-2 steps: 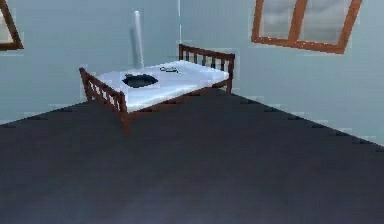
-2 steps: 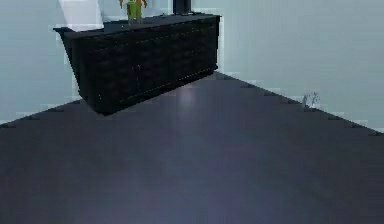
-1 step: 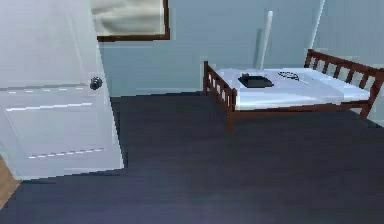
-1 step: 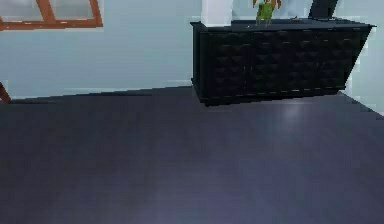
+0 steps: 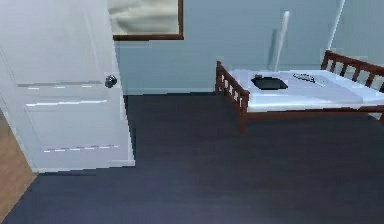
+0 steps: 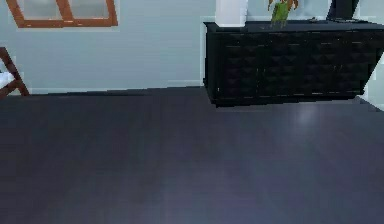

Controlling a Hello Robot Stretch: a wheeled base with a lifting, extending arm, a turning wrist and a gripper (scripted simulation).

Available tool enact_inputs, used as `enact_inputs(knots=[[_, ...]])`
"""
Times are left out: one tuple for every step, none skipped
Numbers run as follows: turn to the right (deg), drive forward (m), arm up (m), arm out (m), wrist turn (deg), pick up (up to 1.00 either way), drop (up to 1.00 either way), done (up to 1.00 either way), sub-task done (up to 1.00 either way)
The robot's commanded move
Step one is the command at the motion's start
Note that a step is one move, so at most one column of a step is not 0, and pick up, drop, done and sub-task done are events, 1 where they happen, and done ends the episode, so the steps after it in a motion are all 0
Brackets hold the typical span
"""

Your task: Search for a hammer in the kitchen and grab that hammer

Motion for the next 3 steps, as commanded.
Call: enact_inputs(knots=[[0.0,0.20,0.00,0.00,0.0,0.00,0.00,0.00,0.00],[-45.0,0.00,0.00,0.00,0.0,0.00,0.00,0.00,0.00],[-3.0,0.00,0.00,0.00,0.0,0.00,0.00,0.00,0.00]])
